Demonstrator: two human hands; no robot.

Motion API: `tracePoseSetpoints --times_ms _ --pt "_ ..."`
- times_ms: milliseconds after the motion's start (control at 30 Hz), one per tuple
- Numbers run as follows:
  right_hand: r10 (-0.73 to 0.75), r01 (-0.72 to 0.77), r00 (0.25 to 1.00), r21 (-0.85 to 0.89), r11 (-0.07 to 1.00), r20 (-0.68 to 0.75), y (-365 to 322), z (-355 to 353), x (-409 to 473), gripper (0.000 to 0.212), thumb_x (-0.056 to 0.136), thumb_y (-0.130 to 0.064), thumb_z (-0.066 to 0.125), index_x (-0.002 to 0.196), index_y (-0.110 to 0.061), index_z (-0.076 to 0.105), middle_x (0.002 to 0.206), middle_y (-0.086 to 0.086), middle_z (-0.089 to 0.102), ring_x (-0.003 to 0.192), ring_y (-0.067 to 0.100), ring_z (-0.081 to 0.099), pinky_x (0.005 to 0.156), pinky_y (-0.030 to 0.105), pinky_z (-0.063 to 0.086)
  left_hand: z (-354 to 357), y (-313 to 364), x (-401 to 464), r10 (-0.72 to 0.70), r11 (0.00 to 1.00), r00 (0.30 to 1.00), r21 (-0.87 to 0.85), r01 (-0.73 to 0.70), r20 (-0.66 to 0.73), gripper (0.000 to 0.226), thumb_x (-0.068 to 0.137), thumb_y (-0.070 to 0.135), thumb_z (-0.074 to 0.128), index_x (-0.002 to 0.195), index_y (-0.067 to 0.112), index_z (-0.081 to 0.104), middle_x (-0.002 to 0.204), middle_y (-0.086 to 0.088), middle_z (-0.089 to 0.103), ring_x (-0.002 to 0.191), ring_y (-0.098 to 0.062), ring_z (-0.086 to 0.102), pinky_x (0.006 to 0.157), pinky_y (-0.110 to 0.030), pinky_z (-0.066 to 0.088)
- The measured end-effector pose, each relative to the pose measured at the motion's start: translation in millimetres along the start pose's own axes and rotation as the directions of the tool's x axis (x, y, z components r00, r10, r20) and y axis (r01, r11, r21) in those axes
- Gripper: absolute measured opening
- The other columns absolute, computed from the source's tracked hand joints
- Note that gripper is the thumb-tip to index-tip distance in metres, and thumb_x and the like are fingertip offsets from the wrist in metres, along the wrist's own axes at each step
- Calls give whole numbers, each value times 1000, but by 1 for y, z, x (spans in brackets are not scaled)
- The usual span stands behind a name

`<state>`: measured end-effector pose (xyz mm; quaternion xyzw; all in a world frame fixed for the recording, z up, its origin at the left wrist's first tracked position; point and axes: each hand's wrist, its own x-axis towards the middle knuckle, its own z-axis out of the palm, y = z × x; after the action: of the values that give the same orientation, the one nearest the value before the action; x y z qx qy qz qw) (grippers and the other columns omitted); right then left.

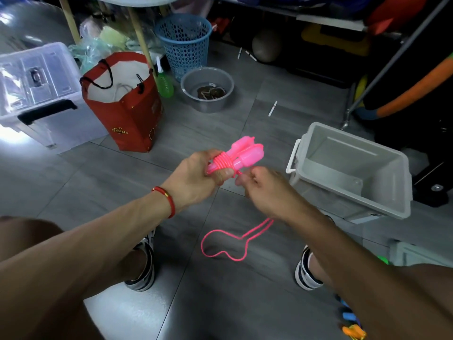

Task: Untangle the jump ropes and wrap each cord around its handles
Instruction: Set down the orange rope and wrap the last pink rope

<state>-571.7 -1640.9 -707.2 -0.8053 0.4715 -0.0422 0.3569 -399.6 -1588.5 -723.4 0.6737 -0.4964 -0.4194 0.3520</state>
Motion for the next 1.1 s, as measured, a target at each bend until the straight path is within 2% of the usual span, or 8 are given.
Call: tracePoseSetpoints --times_ms 167,267,367,567,667,800,933,1100 --pt "-24 33 992 -70 997 122 -1 -4 -8 32 99 -11 42 74 -25 56 85 -2 71 79 16 58 82 30 49 -2 -9 5 54 921 991 389 -3 -119 25 91 38 67 110 21 64 84 1 64 78 -20 59 67 -27 39" --pt "-30 33 989 -24 999 144 -3 -7 -14 42 105 -17 38 67 -28 52 73 -11 55 69 11 49 71 24 41 -4 -12 6 85 853 991 521 -22 -99 34 91 41 66 117 20 60 92 -8 68 90 -35 65 70 -34 44" --pt "69 -104 990 314 944 120 4 -9 -17 43 105 -22 41 66 -21 59 52 -15 48 51 7 44 65 36 49 7 -9 0 176 741 984 654 -156 35 43 91 42 65 127 24 52 98 -12 69 93 -40 66 72 -39 50" --pt "262 -348 938 637 688 229 4 -21 -23 35 107 -24 40 77 -12 53 46 -8 35 35 4 24 38 19 21 21 0 -15 390 451 885 786 -423 253 53 91 55 55 135 27 46 95 -5 61 86 -31 63 75 -38 52" --pt "245 -324 946 542 775 214 8 -30 -22 41 107 -30 43 72 -12 55 49 -4 39 39 9 31 42 23 29 25 5 -21 468 402 846 791 -462 256 63 84 79 38 117 30 59 81 1 61 75 -27 63 67 -35 51" --pt "92 -95 989 19 995 119 14 -42 -20 56 101 -48 46 58 -15 59 55 4 53 53 16 47 63 33 40 18 3 -17 518 391 796 741 -546 313 51 83 71 49 113 32 62 80 4 60 74 -27 61 71 -37 50" --pt "-61 97 978 -176 980 199 12 -53 -18 41 81 -64 67 70 -24 68 51 -8 54 51 5 48 53 27 37 12 -1 -21 533 358 753 703 -615 387 43 79 65 63 108 32 65 81 8 58 76 -22 58 71 -33 43" --pt "-267 309 923 -120 943 278 23 -54 -17 17 81 -51 75 82 -35 70 57 -14 55 58 2 49 56 22 36 4 4 -27 492 449 732 583 -677 471 37 82 65 63 107 37 62 85 14 53 82 -13 55 79 -35 45"
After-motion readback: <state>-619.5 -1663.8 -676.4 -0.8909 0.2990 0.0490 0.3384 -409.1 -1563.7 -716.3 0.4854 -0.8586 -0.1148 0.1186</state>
